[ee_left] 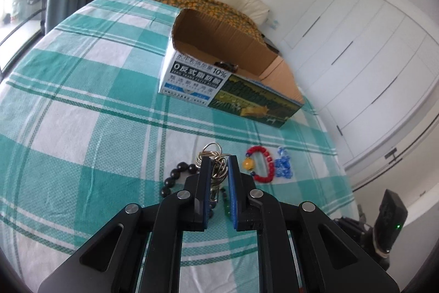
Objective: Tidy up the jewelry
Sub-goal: 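Grasp the green bead necklace with the right tool while the left tool grasps the black bead bracelet, then carry the green necklace and black bracelet into the box while both tools release them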
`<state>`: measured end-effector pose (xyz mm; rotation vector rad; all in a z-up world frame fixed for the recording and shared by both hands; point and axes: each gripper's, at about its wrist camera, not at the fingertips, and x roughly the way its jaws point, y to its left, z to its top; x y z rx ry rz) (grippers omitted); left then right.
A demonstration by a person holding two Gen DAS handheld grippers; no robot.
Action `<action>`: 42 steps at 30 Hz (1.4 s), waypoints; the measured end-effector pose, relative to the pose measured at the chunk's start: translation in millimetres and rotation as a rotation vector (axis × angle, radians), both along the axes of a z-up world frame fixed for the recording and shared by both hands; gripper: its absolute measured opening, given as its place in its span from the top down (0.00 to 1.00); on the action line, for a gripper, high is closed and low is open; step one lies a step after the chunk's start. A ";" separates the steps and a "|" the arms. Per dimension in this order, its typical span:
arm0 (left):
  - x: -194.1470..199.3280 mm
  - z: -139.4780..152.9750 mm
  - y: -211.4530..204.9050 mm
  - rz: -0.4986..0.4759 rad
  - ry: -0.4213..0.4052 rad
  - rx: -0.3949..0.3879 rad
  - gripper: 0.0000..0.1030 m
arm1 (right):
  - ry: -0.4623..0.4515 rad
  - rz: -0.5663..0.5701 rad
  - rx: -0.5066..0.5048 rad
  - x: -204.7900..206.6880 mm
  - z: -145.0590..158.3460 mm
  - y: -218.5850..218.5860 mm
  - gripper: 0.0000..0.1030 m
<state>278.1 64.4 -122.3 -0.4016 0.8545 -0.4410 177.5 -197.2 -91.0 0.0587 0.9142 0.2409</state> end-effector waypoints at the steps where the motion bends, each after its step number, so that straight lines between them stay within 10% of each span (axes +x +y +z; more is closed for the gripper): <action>1: -2.3 6.1 1.0 0.003 -0.014 -0.006 0.91 | -0.005 -0.002 0.005 -1.2 2.7 -1.7 0.82; 42: -14.5 111.1 1.0 0.028 -0.199 0.032 0.91 | -0.155 0.074 0.096 21.7 119.1 -25.5 0.82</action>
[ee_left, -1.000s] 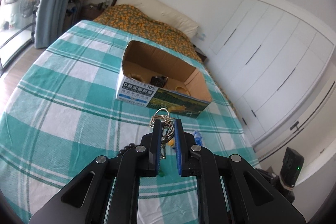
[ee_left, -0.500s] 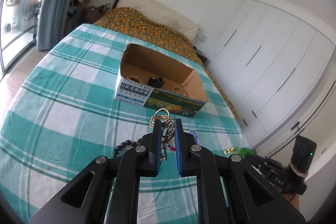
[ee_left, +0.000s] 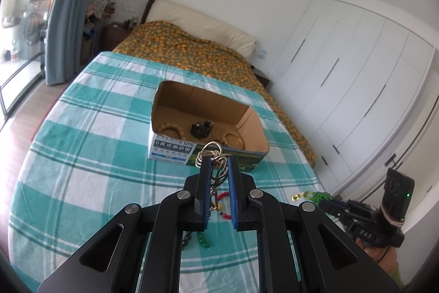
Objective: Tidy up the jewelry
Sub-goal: 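Carry the green necklace and black bracelet into the box while both tools release them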
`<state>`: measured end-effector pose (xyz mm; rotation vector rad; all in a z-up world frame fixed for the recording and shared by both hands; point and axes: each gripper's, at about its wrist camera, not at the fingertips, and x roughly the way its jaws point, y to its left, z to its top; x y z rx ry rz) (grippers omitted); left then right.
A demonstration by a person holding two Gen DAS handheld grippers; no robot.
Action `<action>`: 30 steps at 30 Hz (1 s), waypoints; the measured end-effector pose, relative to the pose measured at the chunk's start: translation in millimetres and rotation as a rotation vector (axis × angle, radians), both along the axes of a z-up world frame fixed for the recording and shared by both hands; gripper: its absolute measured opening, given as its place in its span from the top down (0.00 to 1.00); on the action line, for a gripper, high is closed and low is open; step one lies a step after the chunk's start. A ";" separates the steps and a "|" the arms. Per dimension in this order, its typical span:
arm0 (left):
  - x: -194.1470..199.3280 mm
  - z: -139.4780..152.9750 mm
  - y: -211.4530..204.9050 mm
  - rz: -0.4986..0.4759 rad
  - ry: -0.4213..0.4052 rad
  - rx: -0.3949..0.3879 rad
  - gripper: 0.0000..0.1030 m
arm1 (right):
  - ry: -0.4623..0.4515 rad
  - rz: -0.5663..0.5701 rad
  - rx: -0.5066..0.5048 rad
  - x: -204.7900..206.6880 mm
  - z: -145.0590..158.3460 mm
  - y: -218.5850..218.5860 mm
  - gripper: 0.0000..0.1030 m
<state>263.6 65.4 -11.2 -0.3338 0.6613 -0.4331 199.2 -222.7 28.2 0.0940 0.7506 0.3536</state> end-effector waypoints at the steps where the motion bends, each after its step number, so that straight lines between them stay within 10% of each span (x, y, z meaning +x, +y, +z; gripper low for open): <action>1: 3.7 3.7 -0.9 -0.005 -0.006 0.001 0.91 | -0.002 0.005 0.000 3.6 2.5 -0.1 0.82; 18: 100.5 37.7 -23.2 -0.020 -0.066 0.015 0.91 | -0.048 0.046 0.005 109.4 43.4 5.3 0.82; 30: 170.2 -13.6 -55.3 -0.022 0.045 0.077 0.91 | 0.100 0.068 -0.021 210.8 -23.2 34.9 0.82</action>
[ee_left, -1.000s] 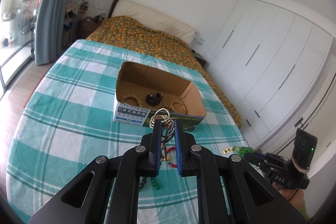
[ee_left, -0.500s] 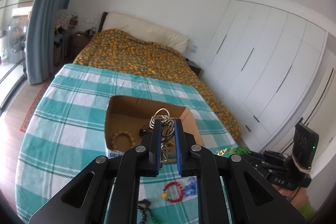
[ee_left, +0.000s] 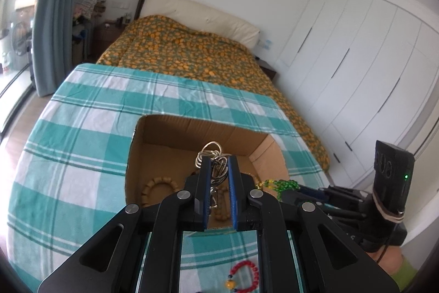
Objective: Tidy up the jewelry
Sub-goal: 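Carry the green necklace and black bracelet into the box while both tools release them, then withdraw both tools from the box back over the remaining jewelry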
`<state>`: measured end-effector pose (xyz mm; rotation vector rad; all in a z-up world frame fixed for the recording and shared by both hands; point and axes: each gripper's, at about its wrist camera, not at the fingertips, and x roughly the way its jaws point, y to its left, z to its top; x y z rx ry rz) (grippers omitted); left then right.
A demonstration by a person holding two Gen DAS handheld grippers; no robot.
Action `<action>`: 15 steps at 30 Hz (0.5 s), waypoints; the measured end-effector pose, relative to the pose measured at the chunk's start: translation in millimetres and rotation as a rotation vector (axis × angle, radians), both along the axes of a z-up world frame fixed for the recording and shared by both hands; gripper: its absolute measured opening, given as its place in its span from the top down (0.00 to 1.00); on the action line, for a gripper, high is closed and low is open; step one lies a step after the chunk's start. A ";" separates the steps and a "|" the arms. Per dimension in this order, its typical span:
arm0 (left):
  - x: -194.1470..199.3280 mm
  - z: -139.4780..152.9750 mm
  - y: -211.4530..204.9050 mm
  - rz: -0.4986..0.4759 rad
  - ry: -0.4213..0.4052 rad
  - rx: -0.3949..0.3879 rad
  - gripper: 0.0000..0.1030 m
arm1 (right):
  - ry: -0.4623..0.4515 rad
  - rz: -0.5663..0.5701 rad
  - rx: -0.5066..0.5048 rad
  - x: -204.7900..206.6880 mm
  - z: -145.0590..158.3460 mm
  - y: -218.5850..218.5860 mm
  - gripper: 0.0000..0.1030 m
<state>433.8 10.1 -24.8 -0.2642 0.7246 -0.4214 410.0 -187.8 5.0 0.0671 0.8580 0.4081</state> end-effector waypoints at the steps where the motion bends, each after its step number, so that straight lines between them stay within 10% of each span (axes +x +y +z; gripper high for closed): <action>1: 3.7 -5.7 -2.8 -0.001 0.009 0.008 0.91 | 0.015 0.005 -0.001 5.2 -7.4 1.1 0.82; 4: 12.0 -22.7 -11.8 -0.005 0.032 0.042 0.89 | 0.068 0.027 0.021 16.6 -28.8 2.6 0.79; 7: 12.3 -38.0 -15.5 0.024 0.055 0.110 0.81 | 0.066 -0.001 0.036 18.2 -34.8 -2.4 0.49; 10: -1.1 -40.7 -6.8 0.051 0.056 0.114 0.41 | 0.036 -0.042 0.071 5.1 -22.4 -15.3 0.48; 15: -45.9 -30.8 8.1 0.104 -0.001 0.178 0.19 | -0.050 -0.095 0.013 -33.7 0.3 -32.8 0.47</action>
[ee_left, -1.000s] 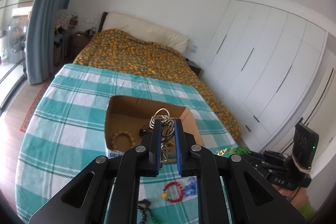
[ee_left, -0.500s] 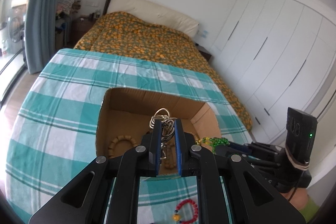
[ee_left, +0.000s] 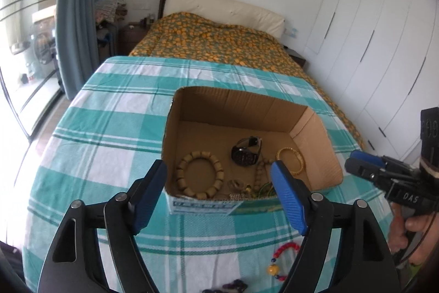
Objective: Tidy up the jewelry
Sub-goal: 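Withdraw both tools from the box back over the remaining jewelry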
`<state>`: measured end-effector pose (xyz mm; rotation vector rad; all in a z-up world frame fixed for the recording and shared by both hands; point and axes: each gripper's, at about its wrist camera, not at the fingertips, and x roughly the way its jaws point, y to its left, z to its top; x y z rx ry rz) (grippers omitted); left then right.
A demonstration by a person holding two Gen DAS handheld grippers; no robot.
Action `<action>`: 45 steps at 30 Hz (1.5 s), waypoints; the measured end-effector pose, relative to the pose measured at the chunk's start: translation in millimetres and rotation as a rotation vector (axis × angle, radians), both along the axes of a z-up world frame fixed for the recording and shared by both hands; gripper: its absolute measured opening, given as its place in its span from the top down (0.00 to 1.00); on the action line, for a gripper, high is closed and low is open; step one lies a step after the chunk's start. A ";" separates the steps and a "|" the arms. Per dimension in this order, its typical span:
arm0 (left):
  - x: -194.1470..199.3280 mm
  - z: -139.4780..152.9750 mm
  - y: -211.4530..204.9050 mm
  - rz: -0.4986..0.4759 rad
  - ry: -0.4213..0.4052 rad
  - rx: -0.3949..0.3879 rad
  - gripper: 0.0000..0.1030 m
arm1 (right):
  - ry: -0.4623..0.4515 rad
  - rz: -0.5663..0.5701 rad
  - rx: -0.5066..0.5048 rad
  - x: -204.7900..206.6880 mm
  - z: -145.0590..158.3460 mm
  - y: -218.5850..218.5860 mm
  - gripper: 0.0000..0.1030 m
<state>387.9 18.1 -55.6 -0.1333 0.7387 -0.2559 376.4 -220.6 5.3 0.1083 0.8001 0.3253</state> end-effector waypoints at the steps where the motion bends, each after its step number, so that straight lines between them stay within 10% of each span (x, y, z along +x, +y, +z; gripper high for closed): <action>1: -10.6 0.0 2.4 0.002 -0.005 0.010 0.16 | -0.011 -0.013 -0.016 -11.0 2.6 -3.7 0.46; 19: -184.0 -98.1 -15.1 0.011 0.139 0.105 0.12 | 0.095 -0.161 -0.256 -218.5 -114.4 -12.0 0.37; 45: -209.5 -142.1 -20.4 0.061 0.097 0.227 0.00 | 0.017 -0.241 -0.254 -236.8 -133.1 -13.3 0.14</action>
